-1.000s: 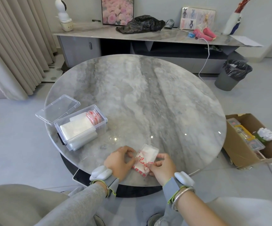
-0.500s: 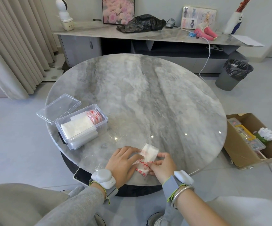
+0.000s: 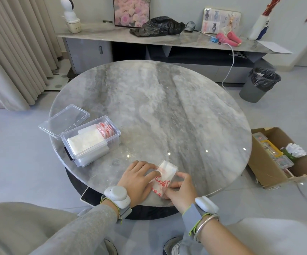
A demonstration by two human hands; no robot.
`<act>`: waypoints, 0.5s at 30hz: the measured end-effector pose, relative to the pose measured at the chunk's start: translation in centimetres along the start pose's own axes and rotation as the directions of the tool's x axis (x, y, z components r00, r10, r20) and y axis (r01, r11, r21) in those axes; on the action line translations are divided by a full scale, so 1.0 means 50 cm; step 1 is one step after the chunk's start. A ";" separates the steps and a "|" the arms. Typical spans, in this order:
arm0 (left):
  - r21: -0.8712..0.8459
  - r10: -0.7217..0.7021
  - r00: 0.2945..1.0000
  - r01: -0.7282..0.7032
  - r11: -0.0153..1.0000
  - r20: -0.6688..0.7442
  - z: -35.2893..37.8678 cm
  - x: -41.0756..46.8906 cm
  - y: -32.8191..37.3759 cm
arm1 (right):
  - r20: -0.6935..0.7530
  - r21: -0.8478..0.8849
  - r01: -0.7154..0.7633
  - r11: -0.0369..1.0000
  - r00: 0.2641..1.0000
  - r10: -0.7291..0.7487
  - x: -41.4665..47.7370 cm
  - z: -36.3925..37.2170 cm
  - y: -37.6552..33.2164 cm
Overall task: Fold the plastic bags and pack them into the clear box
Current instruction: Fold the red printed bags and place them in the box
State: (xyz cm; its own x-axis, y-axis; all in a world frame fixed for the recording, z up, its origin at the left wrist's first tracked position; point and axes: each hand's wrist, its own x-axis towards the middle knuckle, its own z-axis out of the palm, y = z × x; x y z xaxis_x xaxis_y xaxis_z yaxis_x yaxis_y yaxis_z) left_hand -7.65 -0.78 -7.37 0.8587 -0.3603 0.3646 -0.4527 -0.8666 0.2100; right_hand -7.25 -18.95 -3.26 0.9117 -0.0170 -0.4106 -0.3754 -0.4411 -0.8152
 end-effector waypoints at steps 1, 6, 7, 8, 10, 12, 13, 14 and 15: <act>0.000 -0.004 1.000 0.004 1.000 0.009 -0.001 0.000 0.000 | -0.003 -0.028 0.010 1.000 1.000 -0.011 -0.005 -0.005 -0.002; -0.021 -0.047 0.998 0.048 0.999 0.030 -0.008 0.000 0.007 | 0.057 -0.583 0.498 0.642 0.813 -0.579 -0.020 -0.019 -0.007; -0.022 -0.056 0.998 0.057 0.998 0.038 -0.010 0.000 0.007 | 0.124 -0.652 0.569 0.501 0.731 -0.671 -0.016 -0.016 -0.007; -0.017 -0.060 0.997 0.061 0.998 0.044 -0.013 -0.001 0.007 | 0.167 -0.698 0.606 0.382 0.656 -0.736 -0.004 -0.009 0.001; -0.011 -0.060 0.996 0.060 0.998 0.059 -0.017 -0.003 0.006 | 0.205 -0.741 0.614 0.273 0.594 -0.778 0.020 0.002 0.014; -0.013 -0.048 0.996 0.049 0.999 0.081 -0.023 -0.007 0.005 | 0.227 -0.777 0.577 0.251 0.629 -0.744 0.037 0.010 0.022; -0.017 -0.040 0.995 0.042 0.999 0.094 -0.025 -0.008 0.007 | 0.238 -0.797 0.554 0.240 0.654 -0.718 0.042 0.011 0.030; -0.019 -0.032 0.994 0.034 0.999 0.107 -0.027 -0.009 0.006 | 0.244 -0.814 0.534 0.228 0.672 -0.699 0.045 0.012 0.036; -0.020 -0.025 0.992 0.028 0.999 0.122 -0.028 -0.009 0.005 | 0.246 -0.826 0.518 0.223 0.686 -0.684 0.045 0.011 0.040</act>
State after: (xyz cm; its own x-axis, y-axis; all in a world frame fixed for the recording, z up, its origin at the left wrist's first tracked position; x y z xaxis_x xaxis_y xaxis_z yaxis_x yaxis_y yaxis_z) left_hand -8.48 -0.34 -6.21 0.8927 -0.3780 0.2455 -0.4336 -0.8690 0.2386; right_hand -6.05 -19.36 -6.04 0.8416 0.5108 0.1755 0.5266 -0.8482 -0.0567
